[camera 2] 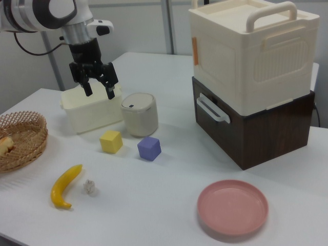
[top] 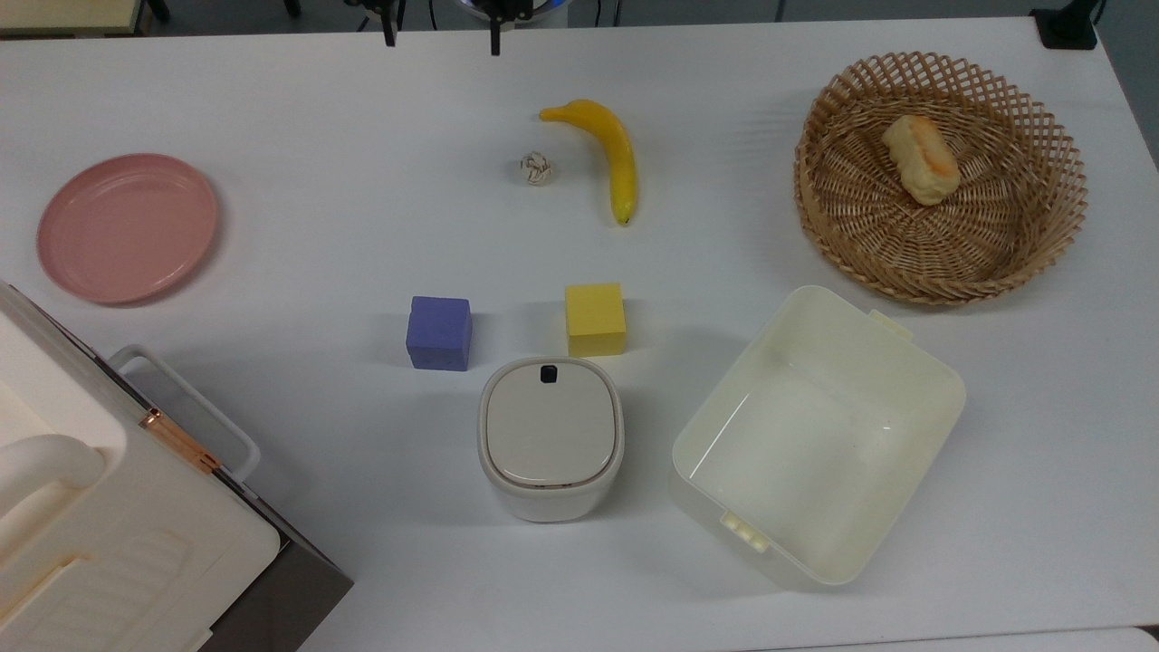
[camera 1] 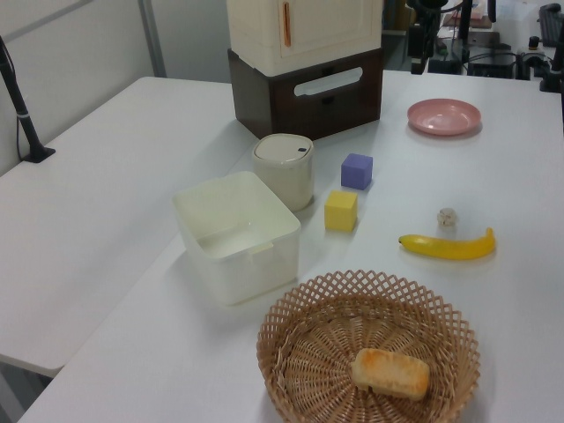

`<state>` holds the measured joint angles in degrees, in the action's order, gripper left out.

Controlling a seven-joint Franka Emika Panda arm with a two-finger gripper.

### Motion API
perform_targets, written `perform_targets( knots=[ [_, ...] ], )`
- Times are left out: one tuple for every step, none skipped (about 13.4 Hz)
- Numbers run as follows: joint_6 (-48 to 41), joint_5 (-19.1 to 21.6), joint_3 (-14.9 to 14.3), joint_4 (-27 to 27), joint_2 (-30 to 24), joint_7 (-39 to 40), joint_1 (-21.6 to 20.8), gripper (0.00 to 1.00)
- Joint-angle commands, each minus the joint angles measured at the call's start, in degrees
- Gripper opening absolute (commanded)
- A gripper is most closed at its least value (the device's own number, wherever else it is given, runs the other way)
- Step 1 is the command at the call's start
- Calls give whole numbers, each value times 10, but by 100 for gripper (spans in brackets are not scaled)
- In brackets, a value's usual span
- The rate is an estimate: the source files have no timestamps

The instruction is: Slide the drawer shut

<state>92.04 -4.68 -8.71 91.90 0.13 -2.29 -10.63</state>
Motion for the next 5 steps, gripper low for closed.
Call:
perform_targets(
  knots=[
    [-28,-3,-5,14,-18,9,1,100],
    [-35,-3,-6,13,-19,9,2,100],
    [-38,-3,-6,12,-22,8,2,100],
    [-40,-3,-7,3,-23,9,3,100],
    [-42,-3,-7,2,-23,9,6,100]
  ],
)
